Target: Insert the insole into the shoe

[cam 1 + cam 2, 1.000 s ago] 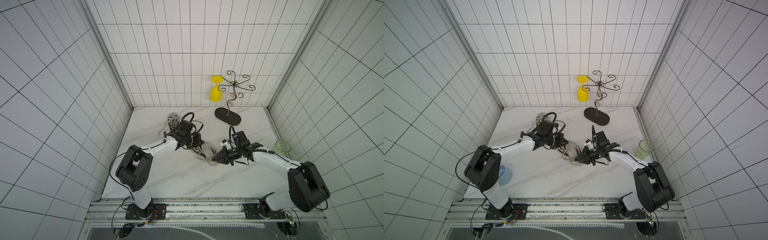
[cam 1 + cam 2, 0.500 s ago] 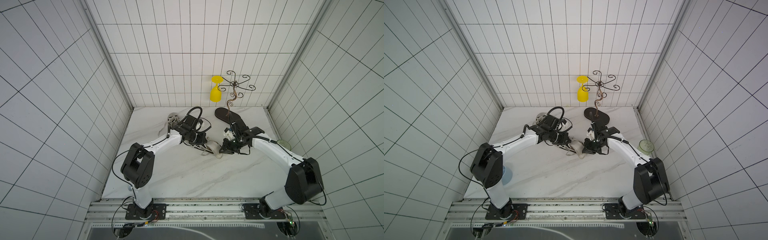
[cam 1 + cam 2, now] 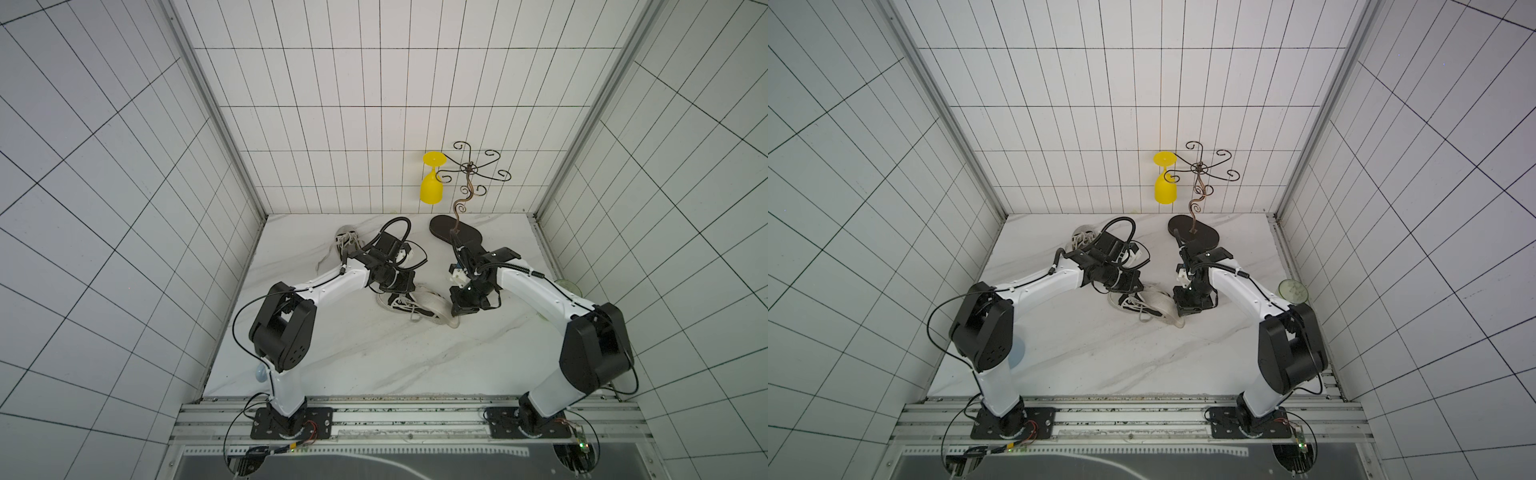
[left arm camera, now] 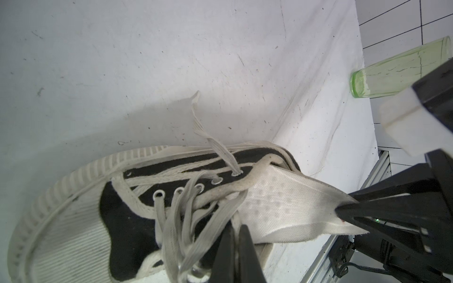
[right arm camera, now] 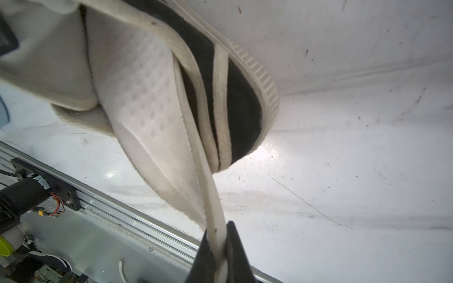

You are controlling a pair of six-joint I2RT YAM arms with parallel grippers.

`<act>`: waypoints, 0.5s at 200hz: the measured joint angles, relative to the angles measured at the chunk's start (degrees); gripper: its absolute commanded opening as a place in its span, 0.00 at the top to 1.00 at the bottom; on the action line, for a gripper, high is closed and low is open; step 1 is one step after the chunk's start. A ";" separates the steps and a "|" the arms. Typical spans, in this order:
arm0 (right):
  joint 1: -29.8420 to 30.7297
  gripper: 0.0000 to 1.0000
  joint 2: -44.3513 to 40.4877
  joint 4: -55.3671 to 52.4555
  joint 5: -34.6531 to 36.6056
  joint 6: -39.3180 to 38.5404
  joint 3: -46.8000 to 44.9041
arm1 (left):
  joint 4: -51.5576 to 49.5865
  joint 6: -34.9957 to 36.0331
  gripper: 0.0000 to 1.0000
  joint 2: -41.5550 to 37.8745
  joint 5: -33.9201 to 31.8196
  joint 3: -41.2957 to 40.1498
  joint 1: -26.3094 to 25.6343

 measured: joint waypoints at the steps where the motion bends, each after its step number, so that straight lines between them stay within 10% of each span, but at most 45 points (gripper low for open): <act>1: 0.00 0.89 -0.02 -0.11 0.26 0.00 0.00 | -0.04 0.07 1.00 0.02 0.00 0.07 -0.02; 100: 6.03 0.85 1.75 -3.10 13.22 -1.86 4.07 | -0.17 5.07 1.00 0.81 4.37 1.05 -2.21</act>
